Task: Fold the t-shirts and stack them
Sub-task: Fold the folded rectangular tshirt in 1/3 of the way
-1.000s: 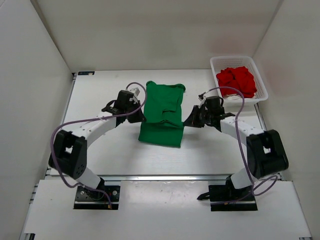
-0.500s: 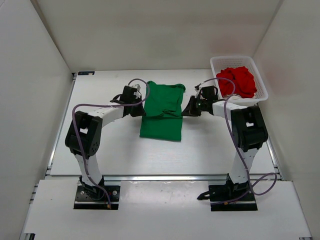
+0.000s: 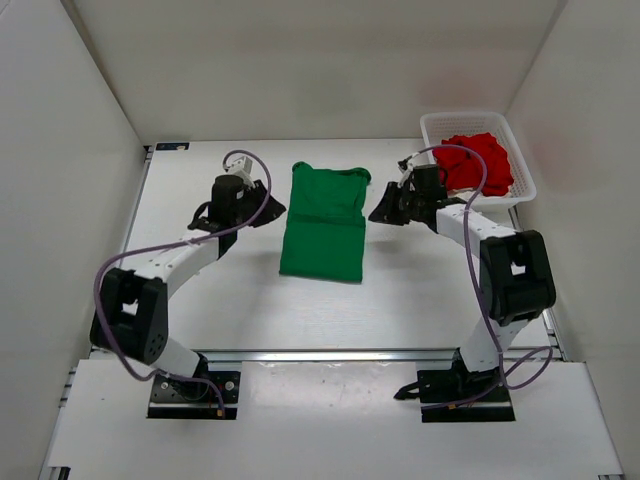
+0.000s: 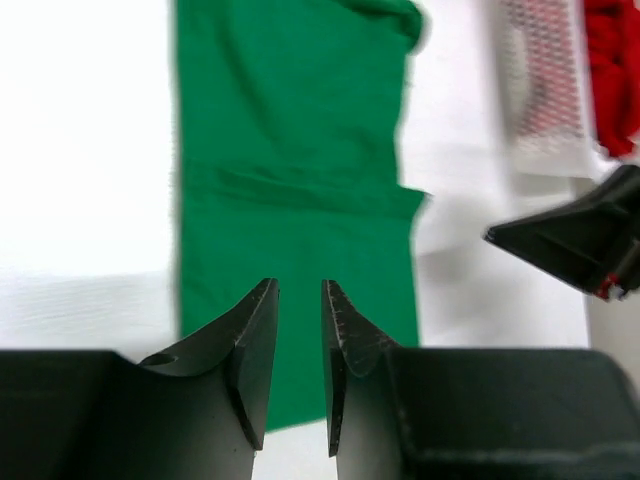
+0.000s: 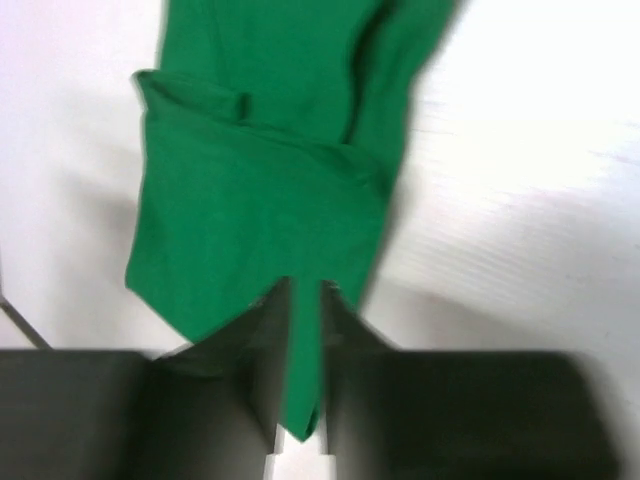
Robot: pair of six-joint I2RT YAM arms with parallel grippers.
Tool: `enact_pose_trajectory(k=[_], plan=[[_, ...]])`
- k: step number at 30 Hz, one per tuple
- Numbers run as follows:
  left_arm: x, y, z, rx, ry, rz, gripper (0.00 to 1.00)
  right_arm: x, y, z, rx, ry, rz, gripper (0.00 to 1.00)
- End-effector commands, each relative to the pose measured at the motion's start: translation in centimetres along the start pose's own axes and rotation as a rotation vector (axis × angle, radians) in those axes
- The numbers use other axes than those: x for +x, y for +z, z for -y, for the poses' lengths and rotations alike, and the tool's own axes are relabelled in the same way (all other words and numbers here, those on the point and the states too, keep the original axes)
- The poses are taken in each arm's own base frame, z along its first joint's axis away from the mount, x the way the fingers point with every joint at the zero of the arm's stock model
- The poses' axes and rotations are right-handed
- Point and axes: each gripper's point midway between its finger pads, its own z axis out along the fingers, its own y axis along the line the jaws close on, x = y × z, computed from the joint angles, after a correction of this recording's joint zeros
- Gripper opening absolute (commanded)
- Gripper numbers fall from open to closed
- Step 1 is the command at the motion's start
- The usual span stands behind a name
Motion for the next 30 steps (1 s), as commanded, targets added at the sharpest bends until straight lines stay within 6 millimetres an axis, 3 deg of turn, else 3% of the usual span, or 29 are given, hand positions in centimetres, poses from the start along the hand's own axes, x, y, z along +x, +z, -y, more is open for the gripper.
enact_pose_trajectory(k=[1,2,3,6,7,8,12,18,21,23,25,27,30], plan=[[3.8,-0.8,2.8,0.094,0.017,-0.035,0.34,0.7,-0.6,-3.2,-0.048,-0.091,0.03,0.08],[5.8,-0.5,2.6,0.095,0.023,-0.074,0.33,1.5,0.0,-4.4,-0.079,-0.112,0.013,0.01],[8.0,0.0,2.3,0.089,0.026,-0.119,0.32,2.4,0.7,-4.9,-0.097,-0.116,-0.007,0.0],[11.1,0.8,1.2,0.072,0.027,-0.202,0.28,4.6,1.5,-6.2,-0.127,-0.132,-0.06,0.0],[12.5,1.0,0.4,0.06,0.021,-0.236,0.28,6.1,1.7,-6.7,-0.139,-0.14,-0.093,0.0],[12.8,1.1,0.2,0.06,0.02,-0.238,0.25,6.8,2.0,-7.3,-0.143,-0.159,-0.099,0.0],[15.5,-0.4,-1.6,0.036,0.011,-0.259,0.26,10.8,1.4,-6.7,-0.118,-0.158,-0.133,0.0],[19.0,-3.0,-2.6,0.057,-0.024,-0.298,0.25,15.0,0.9,-2.5,-0.073,-0.106,-0.204,0.0],[19.6,-4.3,-2.1,0.085,-0.05,-0.302,0.28,16.3,0.3,-1.8,-0.057,-0.111,-0.218,0.0],[18.5,-5.3,-1.2,0.116,-0.049,-0.259,0.32,16.7,-0.4,-2.1,-0.068,-0.108,-0.224,0.0],[17.3,-5.9,-1.4,0.105,-0.048,-0.22,0.36,16.7,-1.3,-2.8,-0.114,-0.106,-0.217,0.07],[16.2,-6.5,-2.6,0.059,-0.049,-0.183,0.38,16.3,-2.7,-3.7,-0.152,-0.103,-0.174,0.2],[16.0,-7.2,-4.2,-0.003,-0.001,-0.188,0.42,15.4,-4.4,-3.6,-0.163,-0.082,-0.119,0.33]])
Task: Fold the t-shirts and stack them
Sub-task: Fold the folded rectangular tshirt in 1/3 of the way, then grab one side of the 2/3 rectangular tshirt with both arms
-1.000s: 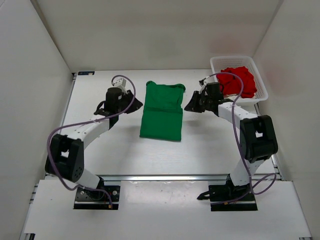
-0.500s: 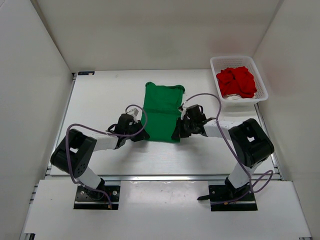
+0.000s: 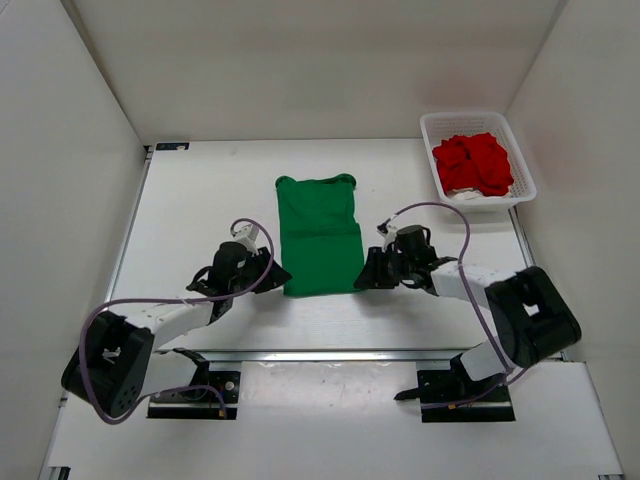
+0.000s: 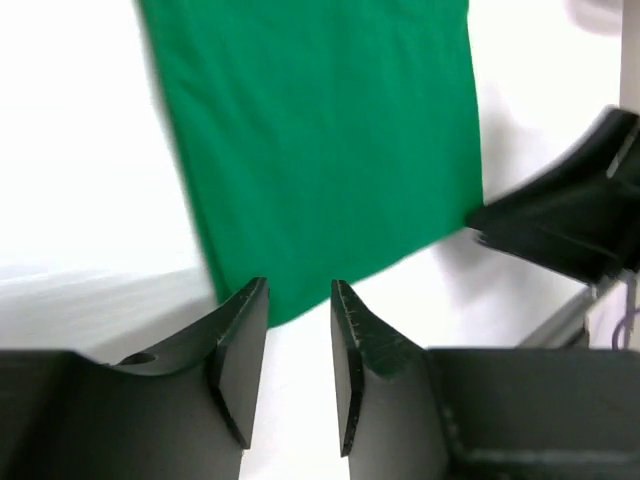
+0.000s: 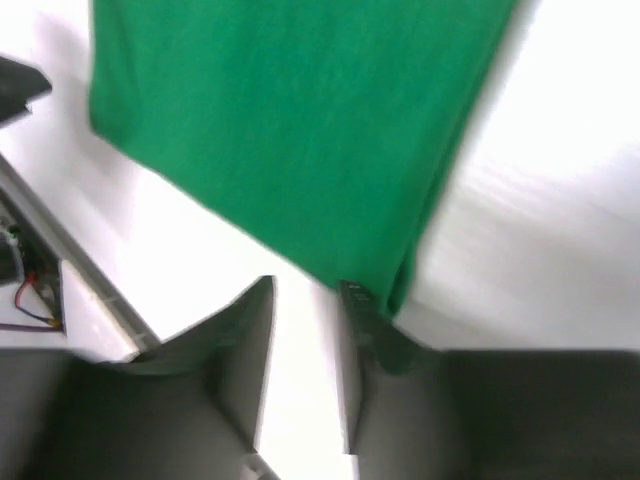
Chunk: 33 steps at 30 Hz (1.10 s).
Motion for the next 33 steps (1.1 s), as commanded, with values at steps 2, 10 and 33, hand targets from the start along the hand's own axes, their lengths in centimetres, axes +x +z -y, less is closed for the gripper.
enact_pose_trajectory(k=[2,10,33], plan=[[0.6,-0.9,-3.1,-0.121,0.027,-0.023,0.44,-2.1,-2.4,-0.3,-0.02,-0.007,0.115,0.37],[4.1,-0.2,-4.4,-0.169,0.063,-0.131,0.58,-0.2,-1.6,3.0,0.08,0.063,0.042,0.42],[7.8,-3.0,-2.9,-0.126,0.105,-0.25,0.0,3.8,-2.4,0.2,0.063,0.023,-0.007,0.0]])
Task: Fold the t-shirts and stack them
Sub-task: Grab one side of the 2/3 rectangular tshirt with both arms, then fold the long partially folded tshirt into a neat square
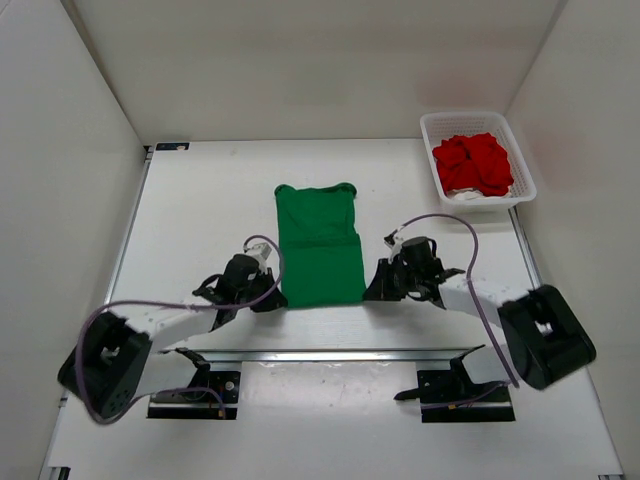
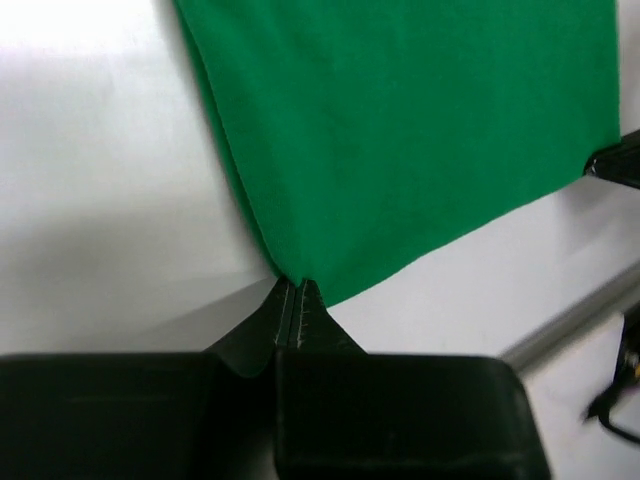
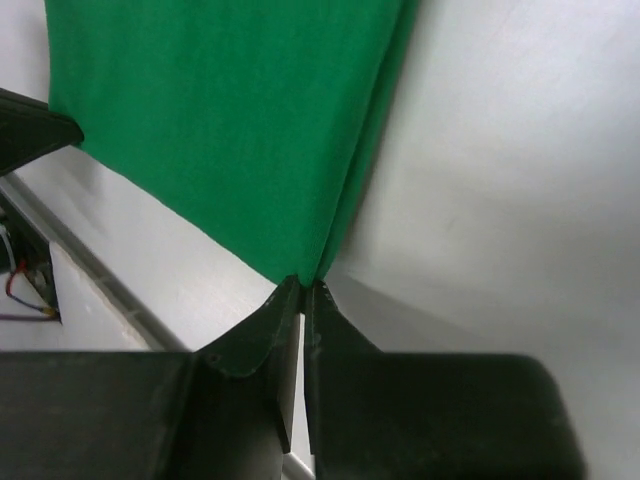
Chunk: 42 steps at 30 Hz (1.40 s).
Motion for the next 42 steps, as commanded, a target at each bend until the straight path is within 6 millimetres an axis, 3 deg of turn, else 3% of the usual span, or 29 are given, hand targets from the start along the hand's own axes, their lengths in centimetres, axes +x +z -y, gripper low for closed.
enact_pose_trajectory(k=[1,3,6,7,10,12,13,14,20,24,26,27,31,33,38,42], plan=[[3.5,-2.7,-0.4,0.01,0.021,-0.072,0.0,3.1,-1.8,-0.5,0.054,-0.027,-0.017,0.0],[5.8,-4.3,-1.2,-0.004,0.004,-0.111,0.0,5.7,-2.9,-0.7,0.09,-0.048,-0.048,0.01],[5.5,-6.5,-0.5,0.045,-0.014,-0.057,0.0,7.3,-4.2,-1.8,0.088,-0.05,-0.051,0.0],[5.3,-6.8,-0.6,0.043,-0.008,-0.049,0.0,6.8,-4.4,-2.5,0.071,-0.052,-0.035,0.0],[1.3,-8.5,2.0,0.094,0.003,0.015,0.0,3.8,-5.6,-4.7,0.029,-0.075,0.02,0.0],[-3.0,-9.6,5.2,0.147,0.028,0.089,0.0,-0.6,-6.7,-6.6,0.03,-0.138,0.089,0.0],[-4.1,-9.8,5.9,0.156,0.045,0.109,0.0,-2.1,-6.8,-7.0,0.027,-0.151,0.117,0.0],[-13.4,-8.9,7.6,0.169,0.026,0.235,0.0,-11.4,-6.9,-8.2,0.011,-0.185,0.207,0.0],[-21.1,-4.4,2.7,0.013,-0.067,0.319,0.0,-21.6,-4.4,-6.4,-0.003,-0.121,0.259,0.0],[-24.9,-2.4,2.5,-0.043,-0.041,0.35,0.0,-25.8,-2.2,-4.5,0.005,-0.092,0.243,0.0],[-25.3,0.1,1.5,-0.067,-0.058,0.301,0.0,-26.6,-0.8,-3.3,0.03,-0.07,0.215,0.0],[-26.1,0.3,1.8,-0.055,-0.055,0.308,0.0,-27.1,-0.3,-2.9,0.027,-0.074,0.203,0.0],[-26.2,4.3,-0.5,-0.106,-0.095,0.256,0.02,-28.2,1.5,-0.9,0.071,-0.058,0.22,0.0],[-26.2,6.0,-1.7,-0.126,-0.118,0.233,0.01,-27.7,3.1,0.4,0.068,-0.029,0.184,0.0],[-26.4,7.1,-2.6,-0.116,-0.168,0.246,0.18,-27.9,3.9,1.4,0.074,-0.021,0.189,0.04],[-28.0,5.8,-2.1,-0.065,-0.195,0.325,0.39,-29.0,3.5,1.0,0.093,-0.037,0.213,0.14]])
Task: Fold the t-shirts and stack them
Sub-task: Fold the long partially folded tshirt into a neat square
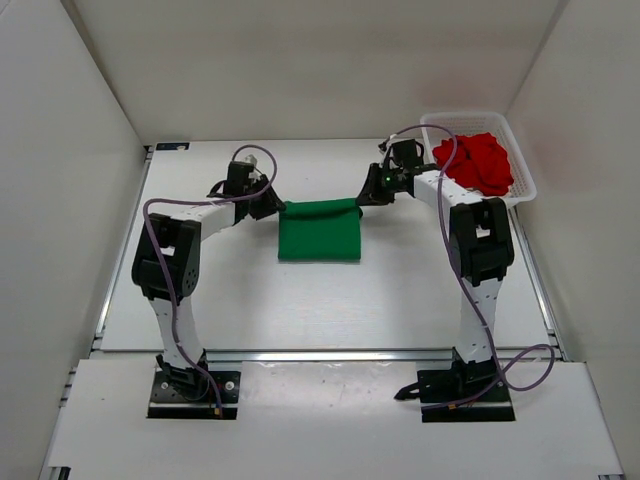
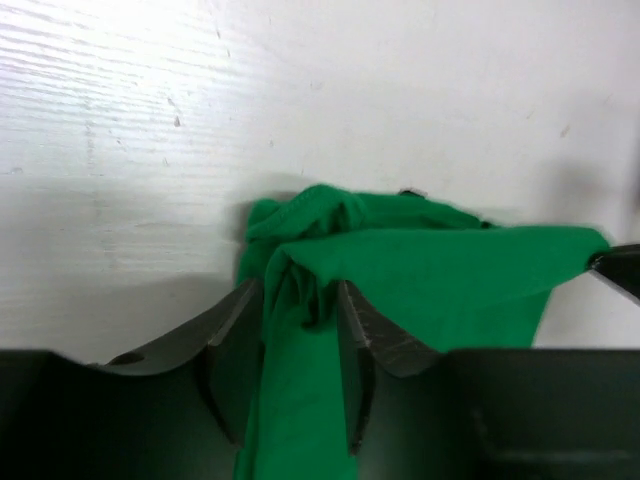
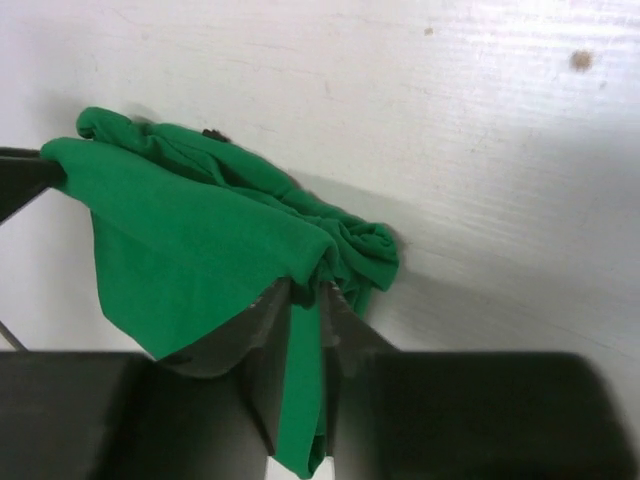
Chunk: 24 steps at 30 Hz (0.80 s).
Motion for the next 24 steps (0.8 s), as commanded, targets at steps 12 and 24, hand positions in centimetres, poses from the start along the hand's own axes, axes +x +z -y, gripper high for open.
enact_pose_trajectory(k=[12,24], plan=[[-1.7,-6.0,7.1,0.221,0.044,0.205,0.36,-0.8,-4.1,-5.5,-0.044,-0.143,0.187,0.08],[1.5,-0.3,7.8,0.241,0.052,0.066,0.33,0.8,2.2,-5.6,-0.118,-0.155,0.021,0.01]])
